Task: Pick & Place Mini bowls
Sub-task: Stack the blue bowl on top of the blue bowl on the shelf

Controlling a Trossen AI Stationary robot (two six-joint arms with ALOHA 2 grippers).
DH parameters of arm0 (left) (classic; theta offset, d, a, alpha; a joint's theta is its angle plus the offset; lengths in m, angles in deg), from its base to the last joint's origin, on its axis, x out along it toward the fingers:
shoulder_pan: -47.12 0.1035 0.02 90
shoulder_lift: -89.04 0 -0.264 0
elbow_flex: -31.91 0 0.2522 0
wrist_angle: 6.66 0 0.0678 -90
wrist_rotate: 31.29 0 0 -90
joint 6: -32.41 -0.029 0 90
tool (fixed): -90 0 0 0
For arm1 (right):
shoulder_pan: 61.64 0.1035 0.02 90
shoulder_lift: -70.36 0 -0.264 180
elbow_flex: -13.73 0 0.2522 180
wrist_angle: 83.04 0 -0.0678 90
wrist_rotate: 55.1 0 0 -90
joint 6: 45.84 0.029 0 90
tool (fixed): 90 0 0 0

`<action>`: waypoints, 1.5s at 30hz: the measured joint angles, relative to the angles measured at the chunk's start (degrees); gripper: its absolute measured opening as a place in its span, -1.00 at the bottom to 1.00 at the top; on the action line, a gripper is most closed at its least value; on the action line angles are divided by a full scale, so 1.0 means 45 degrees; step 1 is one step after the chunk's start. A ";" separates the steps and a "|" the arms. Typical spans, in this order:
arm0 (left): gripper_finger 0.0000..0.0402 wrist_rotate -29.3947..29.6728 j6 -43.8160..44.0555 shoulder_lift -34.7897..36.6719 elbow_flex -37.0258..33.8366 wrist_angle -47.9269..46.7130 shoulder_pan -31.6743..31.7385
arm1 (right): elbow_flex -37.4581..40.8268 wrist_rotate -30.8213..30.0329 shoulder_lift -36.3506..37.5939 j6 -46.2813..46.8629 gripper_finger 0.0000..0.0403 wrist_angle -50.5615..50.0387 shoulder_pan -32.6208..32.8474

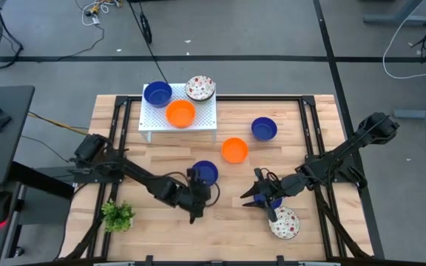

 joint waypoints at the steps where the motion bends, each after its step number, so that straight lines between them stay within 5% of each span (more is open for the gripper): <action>1: -0.08 -0.0214 0.0041 -0.0003 -0.0088 0.0007 0.0153 | 0.0000 0.0000 0.0000 0.0000 -0.36 0.0000 0.0000; 6: -0.10 -0.0969 0.0597 -0.0126 -0.0488 -0.0120 0.0793 | 0.0000 0.0000 -0.0005 -0.0071 -0.36 -0.0027 0.0000; 16: -0.87 -0.1516 0.0686 -0.0121 -0.0510 -0.0140 0.0874 | -0.0005 0.0002 -0.0005 -0.0194 -0.36 -0.0076 -0.0002; 21: -0.95 -0.1142 0.0594 -0.0054 -0.0010 -0.0285 0.0346 | -0.0005 0.0004 -0.0005 -0.0199 -0.36 -0.0136 0.0000; 32: -0.98 0.1284 0.2062 0.3093 0.3443 -0.6850 -0.0181 | -0.0019 0.0007 -0.0005 -0.0339 -0.36 -0.0238 -0.0005; 40: -0.98 0.1801 0.1839 0.5430 0.5743 -1.0764 0.3440 | -0.0019 0.0010 -0.0005 -0.0623 -0.36 -0.0239 -0.0005; 45: -0.98 0.0383 0.0303 0.5833 0.5841 -1.1146 0.7177 | -0.0019 0.0009 -0.0005 -0.0710 -0.36 -0.0233 -0.0005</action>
